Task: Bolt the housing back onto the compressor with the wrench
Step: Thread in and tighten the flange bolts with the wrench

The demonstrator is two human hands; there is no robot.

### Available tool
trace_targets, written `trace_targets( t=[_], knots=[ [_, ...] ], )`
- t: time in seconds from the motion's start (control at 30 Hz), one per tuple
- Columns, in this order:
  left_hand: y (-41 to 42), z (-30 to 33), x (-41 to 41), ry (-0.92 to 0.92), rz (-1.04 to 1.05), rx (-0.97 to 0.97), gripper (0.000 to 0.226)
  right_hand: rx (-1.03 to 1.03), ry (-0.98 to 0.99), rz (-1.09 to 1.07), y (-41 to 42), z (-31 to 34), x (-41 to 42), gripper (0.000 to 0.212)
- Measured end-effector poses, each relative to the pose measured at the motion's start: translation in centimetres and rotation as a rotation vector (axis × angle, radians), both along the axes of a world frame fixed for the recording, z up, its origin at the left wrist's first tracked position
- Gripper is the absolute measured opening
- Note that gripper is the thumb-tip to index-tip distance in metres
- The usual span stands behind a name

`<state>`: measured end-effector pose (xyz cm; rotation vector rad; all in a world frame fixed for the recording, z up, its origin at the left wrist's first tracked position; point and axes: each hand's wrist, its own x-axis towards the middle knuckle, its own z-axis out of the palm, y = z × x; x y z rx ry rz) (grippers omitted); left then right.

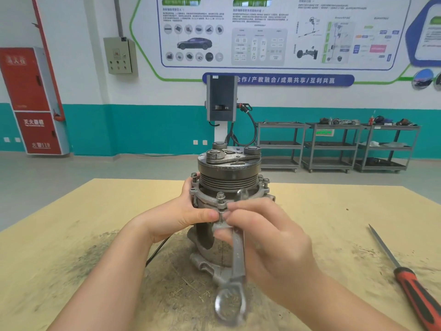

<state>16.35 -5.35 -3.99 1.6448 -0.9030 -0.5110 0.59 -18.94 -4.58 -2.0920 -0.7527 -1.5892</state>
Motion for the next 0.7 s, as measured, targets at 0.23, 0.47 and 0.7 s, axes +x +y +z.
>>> trace_targets(
  t=[0.23, 0.47, 0.7],
  knots=[
    [0.0, 0.1, 0.0, 0.009, -0.013, 0.006, 0.15, 0.949, 0.202, 0.473, -1.4, 4.2, -0.9, 0.014],
    [0.0, 0.2, -0.1, 0.01, -0.007, 0.011, 0.149, 1.4, 0.496, 0.708, -4.4, 4.2, 0.7, 0.017],
    [0.0, 0.3, -0.2, 0.004, -0.004, 0.02, 0.15, 1.349, 0.658, 0.836, -5.2, 3.8, 1.5, 0.015]
  ],
)
